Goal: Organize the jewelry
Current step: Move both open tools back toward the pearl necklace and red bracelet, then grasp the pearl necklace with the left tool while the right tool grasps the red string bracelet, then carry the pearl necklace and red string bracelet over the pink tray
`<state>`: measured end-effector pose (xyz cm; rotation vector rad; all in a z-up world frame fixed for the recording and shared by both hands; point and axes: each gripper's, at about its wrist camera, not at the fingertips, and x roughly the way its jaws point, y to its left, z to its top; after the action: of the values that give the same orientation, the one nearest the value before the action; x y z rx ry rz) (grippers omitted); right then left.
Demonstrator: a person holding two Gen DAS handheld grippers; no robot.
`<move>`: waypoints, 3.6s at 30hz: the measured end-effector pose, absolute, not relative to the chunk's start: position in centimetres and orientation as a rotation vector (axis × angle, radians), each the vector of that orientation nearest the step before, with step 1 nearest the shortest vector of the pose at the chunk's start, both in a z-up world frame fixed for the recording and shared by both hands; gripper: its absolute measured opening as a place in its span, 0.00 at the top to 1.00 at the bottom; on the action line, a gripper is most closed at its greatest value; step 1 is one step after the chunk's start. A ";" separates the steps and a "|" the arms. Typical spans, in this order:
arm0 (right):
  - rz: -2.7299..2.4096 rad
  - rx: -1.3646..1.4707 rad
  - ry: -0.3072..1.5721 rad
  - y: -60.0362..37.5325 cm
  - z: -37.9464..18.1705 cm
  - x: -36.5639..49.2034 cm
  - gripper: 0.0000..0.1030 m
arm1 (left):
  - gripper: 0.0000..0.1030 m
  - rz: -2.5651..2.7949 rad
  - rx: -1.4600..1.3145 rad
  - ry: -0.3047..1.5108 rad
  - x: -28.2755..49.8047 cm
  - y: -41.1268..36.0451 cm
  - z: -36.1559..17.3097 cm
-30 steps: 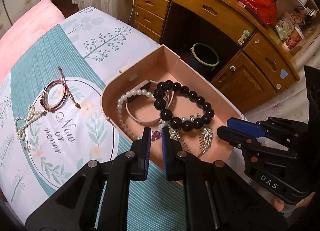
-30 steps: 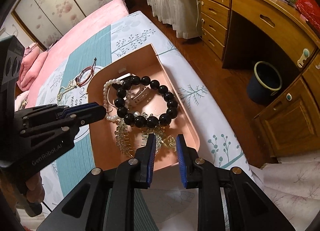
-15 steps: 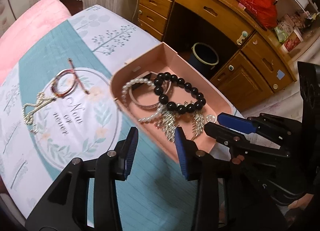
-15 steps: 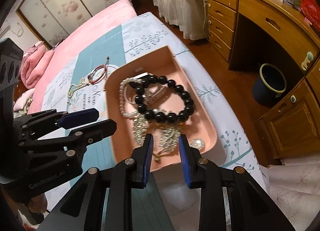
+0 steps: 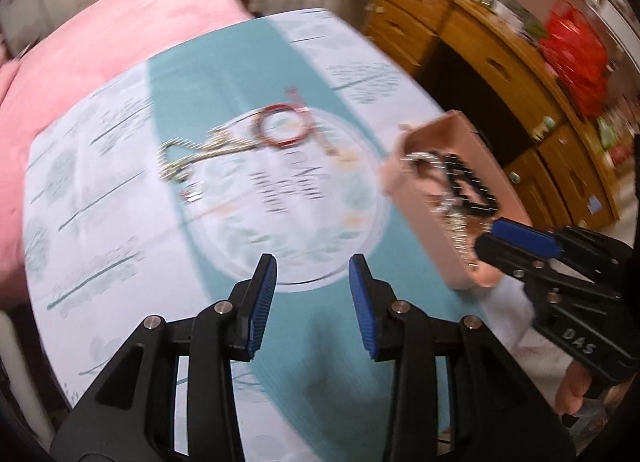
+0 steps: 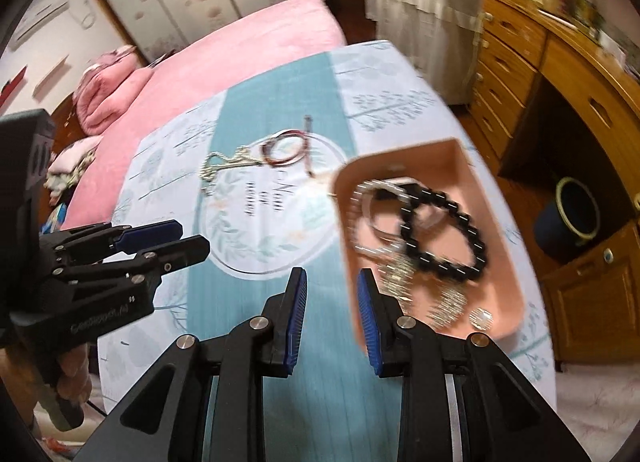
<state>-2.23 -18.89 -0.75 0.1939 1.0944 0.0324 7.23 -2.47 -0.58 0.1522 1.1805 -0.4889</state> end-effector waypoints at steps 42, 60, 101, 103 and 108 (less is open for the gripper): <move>0.093 0.051 1.168 -8.9 -11.9 23.3 0.77 | 0.67 -0.301 -0.104 1.291 26.8 5.8 -10.3; 0.096 0.182 1.160 -11.2 -10.5 18.0 0.88 | 0.95 -0.327 0.216 1.388 28.5 0.1 -11.0; -0.032 0.290 0.894 -26.9 8.8 -5.1 0.88 | 0.97 -0.764 0.076 1.014 9.8 -10.0 17.7; -0.047 0.300 0.899 -28.1 8.4 -6.5 0.88 | 0.97 -0.782 0.089 1.008 8.7 -11.1 18.4; -0.073 0.311 0.907 -30.2 7.6 -9.1 0.88 | 0.97 -0.816 0.120 1.017 6.3 -13.6 19.0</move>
<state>-9.10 -30.23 7.63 0.3112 0.9066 -0.0727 6.26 -13.63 18.99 0.1198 1.0170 -0.8159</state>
